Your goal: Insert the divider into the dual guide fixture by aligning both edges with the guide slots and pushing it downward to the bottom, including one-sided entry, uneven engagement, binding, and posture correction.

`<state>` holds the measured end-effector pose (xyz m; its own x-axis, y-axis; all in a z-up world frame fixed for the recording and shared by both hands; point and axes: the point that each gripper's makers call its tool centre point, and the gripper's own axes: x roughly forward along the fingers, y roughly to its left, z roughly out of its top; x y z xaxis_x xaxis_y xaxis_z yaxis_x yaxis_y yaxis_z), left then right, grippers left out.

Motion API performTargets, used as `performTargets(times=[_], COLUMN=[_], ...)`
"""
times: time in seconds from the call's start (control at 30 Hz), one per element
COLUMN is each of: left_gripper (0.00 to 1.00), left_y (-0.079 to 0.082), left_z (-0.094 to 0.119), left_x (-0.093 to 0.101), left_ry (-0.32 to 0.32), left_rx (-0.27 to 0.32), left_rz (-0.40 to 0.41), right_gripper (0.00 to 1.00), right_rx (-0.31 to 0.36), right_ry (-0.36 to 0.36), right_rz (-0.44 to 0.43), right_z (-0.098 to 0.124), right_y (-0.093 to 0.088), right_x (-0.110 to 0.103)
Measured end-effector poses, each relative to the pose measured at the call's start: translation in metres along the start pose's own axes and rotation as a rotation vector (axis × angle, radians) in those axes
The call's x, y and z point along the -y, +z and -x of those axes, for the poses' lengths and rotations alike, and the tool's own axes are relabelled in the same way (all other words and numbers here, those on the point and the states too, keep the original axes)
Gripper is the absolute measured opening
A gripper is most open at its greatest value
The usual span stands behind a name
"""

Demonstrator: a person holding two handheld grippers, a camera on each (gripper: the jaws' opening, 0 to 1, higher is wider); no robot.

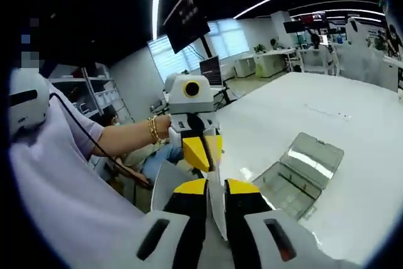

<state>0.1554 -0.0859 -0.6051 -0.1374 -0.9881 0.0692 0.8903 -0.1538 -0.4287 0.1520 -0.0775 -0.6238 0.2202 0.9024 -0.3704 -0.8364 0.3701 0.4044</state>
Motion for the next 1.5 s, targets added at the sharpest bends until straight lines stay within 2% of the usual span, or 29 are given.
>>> performTargets(times=[0.23, 0.53, 0.93, 1.5], left_gripper=[0.0, 0.0, 0.0, 0.03], left_y=[0.002, 0.004, 0.008, 0.011], left_z=[0.0, 0.001, 0.006, 0.007], left_x=[0.003, 0.004, 0.007, 0.008], left_ry=[-0.018, -0.028, -0.012, -0.001], left_rx=[0.009, 0.035, 0.048, 0.065], left_rz=[0.008, 0.012, 0.004, 0.0], right_gripper=[0.03, 0.0, 0.0, 0.0], right_rx=[-0.019, -0.008, -0.006, 0.003], right_ry=[0.014, 0.038, 0.031, 0.034], right_rz=[0.029, -0.1, -0.065, -0.061], right_z=[0.0, 0.001, -0.002, -0.001], right_y=[0.0, 0.003, 0.008, 0.01], right_x=[-0.004, -0.006, -0.013, -0.017])
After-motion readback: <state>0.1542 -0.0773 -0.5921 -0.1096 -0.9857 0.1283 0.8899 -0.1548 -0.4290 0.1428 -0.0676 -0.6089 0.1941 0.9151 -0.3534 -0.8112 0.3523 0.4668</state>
